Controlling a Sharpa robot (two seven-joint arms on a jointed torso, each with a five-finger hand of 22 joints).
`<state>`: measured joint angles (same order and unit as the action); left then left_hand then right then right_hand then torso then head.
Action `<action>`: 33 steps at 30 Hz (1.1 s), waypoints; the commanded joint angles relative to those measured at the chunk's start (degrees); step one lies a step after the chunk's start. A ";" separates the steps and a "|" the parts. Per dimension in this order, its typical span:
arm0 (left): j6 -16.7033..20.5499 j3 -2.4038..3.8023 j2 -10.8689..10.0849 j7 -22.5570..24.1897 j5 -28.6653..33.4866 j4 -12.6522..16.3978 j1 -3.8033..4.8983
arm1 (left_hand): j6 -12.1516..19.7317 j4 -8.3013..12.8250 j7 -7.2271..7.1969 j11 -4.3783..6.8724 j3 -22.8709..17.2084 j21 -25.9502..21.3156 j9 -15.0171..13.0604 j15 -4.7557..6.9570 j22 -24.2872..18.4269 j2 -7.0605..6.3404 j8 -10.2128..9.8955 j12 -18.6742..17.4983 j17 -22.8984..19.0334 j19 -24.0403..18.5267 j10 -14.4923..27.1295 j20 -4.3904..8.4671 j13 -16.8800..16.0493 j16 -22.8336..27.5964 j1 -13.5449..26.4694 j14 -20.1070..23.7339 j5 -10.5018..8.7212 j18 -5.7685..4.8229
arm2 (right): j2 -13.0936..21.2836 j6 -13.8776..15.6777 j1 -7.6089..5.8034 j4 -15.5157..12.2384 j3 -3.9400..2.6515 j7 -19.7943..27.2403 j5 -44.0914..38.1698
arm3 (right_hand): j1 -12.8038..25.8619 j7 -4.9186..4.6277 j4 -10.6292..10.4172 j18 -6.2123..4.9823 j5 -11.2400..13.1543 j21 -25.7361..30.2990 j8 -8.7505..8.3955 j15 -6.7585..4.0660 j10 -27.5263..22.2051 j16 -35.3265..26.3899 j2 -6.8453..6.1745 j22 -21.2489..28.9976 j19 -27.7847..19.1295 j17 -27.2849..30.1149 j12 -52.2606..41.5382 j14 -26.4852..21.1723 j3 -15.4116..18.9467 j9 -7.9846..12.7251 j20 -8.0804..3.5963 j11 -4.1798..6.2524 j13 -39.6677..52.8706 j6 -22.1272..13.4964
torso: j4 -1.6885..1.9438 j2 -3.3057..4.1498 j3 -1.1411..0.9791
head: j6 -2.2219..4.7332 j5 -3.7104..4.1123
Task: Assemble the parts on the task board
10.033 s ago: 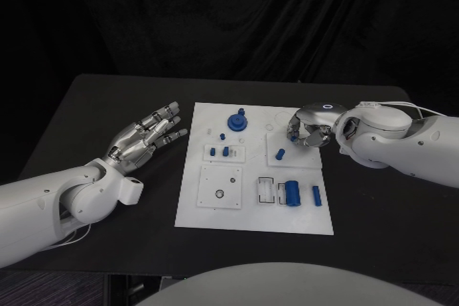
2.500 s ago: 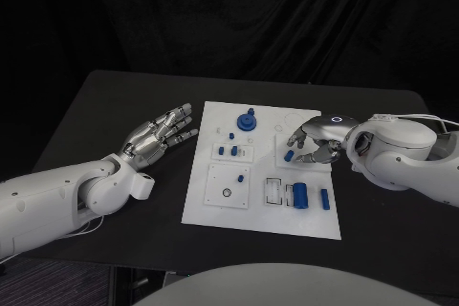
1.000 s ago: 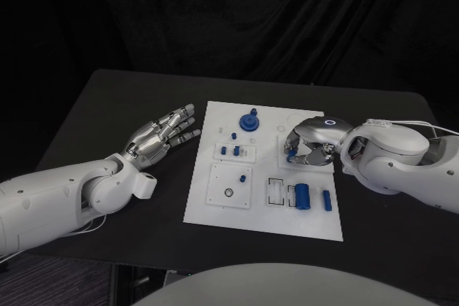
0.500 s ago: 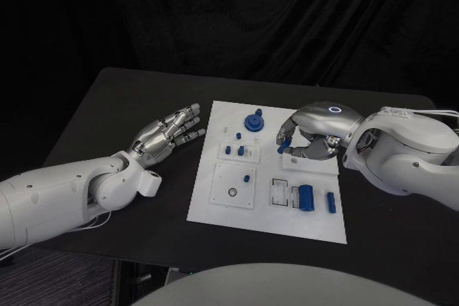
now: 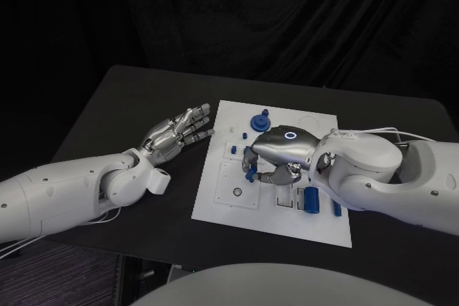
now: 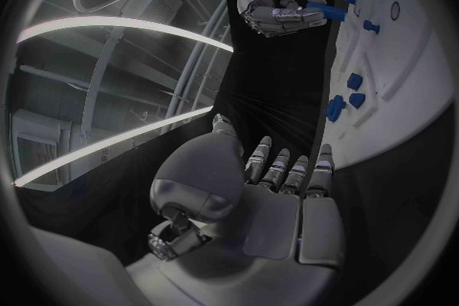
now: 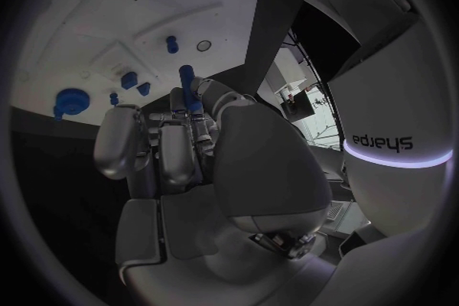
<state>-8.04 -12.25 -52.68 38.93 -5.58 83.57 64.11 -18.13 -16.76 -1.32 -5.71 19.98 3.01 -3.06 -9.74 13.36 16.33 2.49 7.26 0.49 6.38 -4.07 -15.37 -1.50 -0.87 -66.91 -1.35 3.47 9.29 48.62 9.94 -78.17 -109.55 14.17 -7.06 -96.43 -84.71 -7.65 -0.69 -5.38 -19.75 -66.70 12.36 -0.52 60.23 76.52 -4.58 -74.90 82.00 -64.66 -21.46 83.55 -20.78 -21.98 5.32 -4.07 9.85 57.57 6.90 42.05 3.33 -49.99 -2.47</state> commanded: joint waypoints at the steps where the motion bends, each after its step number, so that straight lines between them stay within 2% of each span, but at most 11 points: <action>1: -0.92 0.05 0.16 3.66 0.27 0.04 -0.05 | -0.07 -0.01 -0.34 -0.09 0.17 0.34 -0.06 -0.31 -0.08 0.07 -0.11 -0.10 0.00 -0.07 0.14 -0.45 0.01 -0.01 0.57 -0.09 0.10 0.74 | -1.91 -0.92 1.42 1.29 -0.02 3.34 -5.11 | -0.75 -0.11 0.37 0.63 0.39 0.06 -0.33 -0.07 0.56 -0.27 -0.02 -8.80 -0.17 -0.08 0.19 -0.43 -0.08 0.03 -0.07 0.09 0.11 -0.53 | 0.07 -0.05 -0.07 | -0.01 -1.03; 4: -0.96 0.05 0.19 3.60 0.27 -0.01 -0.06 | -0.03 0.01 -0.31 -0.07 0.07 0.33 -0.06 -0.28 -0.14 0.18 -0.11 -0.12 0.00 -0.11 0.16 -0.42 0.02 0.00 0.65 -0.07 0.29 0.73 | -3.68 -0.42 2.39 2.47 -0.02 3.96 -6.44 | -0.83 -0.14 0.45 0.64 0.42 -0.02 -0.42 -0.05 0.62 -0.25 -0.06 -8.82 -0.15 -0.14 0.25 -0.43 -0.14 0.01 -0.05 0.07 0.12 -0.61 | 0.11 -0.20 -0.01 | -0.01 -1.18; 9: -1.00 0.05 0.31 3.49 0.27 -0.06 -0.08 | 0.01 0.05 -0.26 -0.05 -0.11 0.32 -0.05 -0.26 -0.18 0.25 -0.13 -0.17 -0.01 -0.13 0.21 -0.39 0.03 0.02 0.67 -0.04 0.66 0.73 | -5.86 -0.24 3.27 4.13 -0.03 4.41 -7.44 | -0.82 -0.18 0.49 0.65 0.51 -0.07 -0.54 -0.03 0.70 -0.18 -0.12 -8.84 -0.15 -0.26 0.31 -0.40 -0.16 0.00 -0.03 0.04 0.13 -0.74 | 0.25 -0.27 0.06 | -0.01 -0.73; 12: -1.05 0.05 0.39 3.43 0.27 -0.07 -0.09 | 0.00 0.07 -0.23 -0.04 -0.25 0.32 -0.06 -0.25 -0.23 0.27 -0.12 -0.17 -0.01 -0.15 0.22 -0.37 0.03 0.02 0.62 -0.04 0.92 0.72 | -6.50 -0.31 3.56 4.64 -0.03 4.51 -7.65 | -0.82 -0.19 0.51 0.66 0.55 -0.11 -0.58 -0.02 0.71 -0.19 -0.14 -8.85 -0.15 -0.22 0.33 -0.42 -0.17 -0.01 -0.03 0.04 0.13 -0.77 | 0.27 -0.10 -0.09 | -0.01 -0.66; 17: -1.15 0.05 0.43 3.33 0.27 -0.06 -0.09 | -0.01 0.10 -0.21 -0.04 -0.41 0.32 -0.06 -0.24 -0.26 0.24 -0.12 -0.16 -0.01 -0.15 0.22 -0.36 0.02 0.01 0.52 -0.05 1.24 0.72 | -7.11 -0.61 4.05 5.23 -0.03 4.57 -8.29 | -0.83 -0.20 0.52 0.67 0.60 -0.17 -0.60 -0.02 0.75 -0.17 -0.14 -8.87 -0.13 -0.27 0.34 -0.41 -0.18 -0.02 -0.02 0.04 0.14 -0.78 | 0.18 0.08 -0.12 | -0.01 -0.67; 22: -1.23 0.05 0.42 3.23 0.27 -0.04 -0.10 | 0.04 0.11 -0.21 -0.04 -0.52 0.33 -0.06 -0.25 -0.27 0.23 -0.13 -0.17 -0.01 -0.15 0.23 -0.36 0.03 0.01 0.44 -0.05 1.50 0.72 | -7.48 -0.99 4.49 5.79 -0.02 4.57 -8.95 | -0.87 -0.20 0.58 0.67 0.76 -0.14 -0.67 -0.01 0.95 -0.17 -0.16 -8.86 -0.16 -0.27 0.32 -0.42 -0.20 -0.06 0.00 0.06 0.20 -0.79 | 0.08 0.20 0.03 | -0.01 -0.78; 28: -1.28 0.05 0.36 3.10 0.27 -0.02 -0.11 | 0.00 0.12 -0.17 -0.04 -0.74 0.35 -0.07 -0.27 -0.31 0.20 -0.12 -0.18 -0.01 -0.15 0.25 -0.37 0.03 0.01 0.26 -0.05 1.99 0.71 | -7.48 -1.30 4.75 5.95 -0.02 4.56 -9.24 | -0.88 -0.19 0.62 0.66 0.88 -0.12 -0.70 -0.01 1.12 -0.21 -0.19 -8.86 -0.19 -0.18 0.30 -0.46 -0.20 -0.11 0.01 0.08 0.25 -0.74 | -0.04 0.33 -0.03 | -0.01 -0.94; 33: -1.32 0.05 0.34 2.99 0.27 -0.05 -0.11 | 0.04 0.11 -0.14 -0.05 -0.85 0.37 -0.07 -0.29 -0.31 0.19 -0.13 -0.19 -0.01 -0.14 0.26 -0.38 0.03 0.01 0.17 -0.05 2.26 0.70 | -7.13 -1.41 4.90 5.78 -0.02 4.50 -9.32 | -0.88 -0.18 0.64 0.67 0.92 -0.17 -0.70 -0.02 1.22 -0.22 -0.19 -8.87 -0.18 -0.17 0.27 -0.48 -0.20 -0.14 0.01 0.10 0.28 -0.70 | 0.07 0.25 -0.10 | -0.01 -0.76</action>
<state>-8.57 -12.25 -52.40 38.92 -5.58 83.43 64.07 -18.13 -16.59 -1.32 -5.71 19.47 3.01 -3.04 -9.73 13.10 16.55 2.49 7.26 0.49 6.38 -4.07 -15.37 -1.50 -0.87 -66.69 -1.35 5.46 9.29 41.36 9.13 -73.44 -103.62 14.17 -2.82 -104.73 -85.12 -8.04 -0.39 -5.38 -19.19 -66.71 11.86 -0.52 60.62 76.52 -4.62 -74.90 82.00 -64.84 -21.07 83.55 -20.94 -22.09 5.32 -4.48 10.03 57.17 6.91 42.31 3.29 -49.99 -3.34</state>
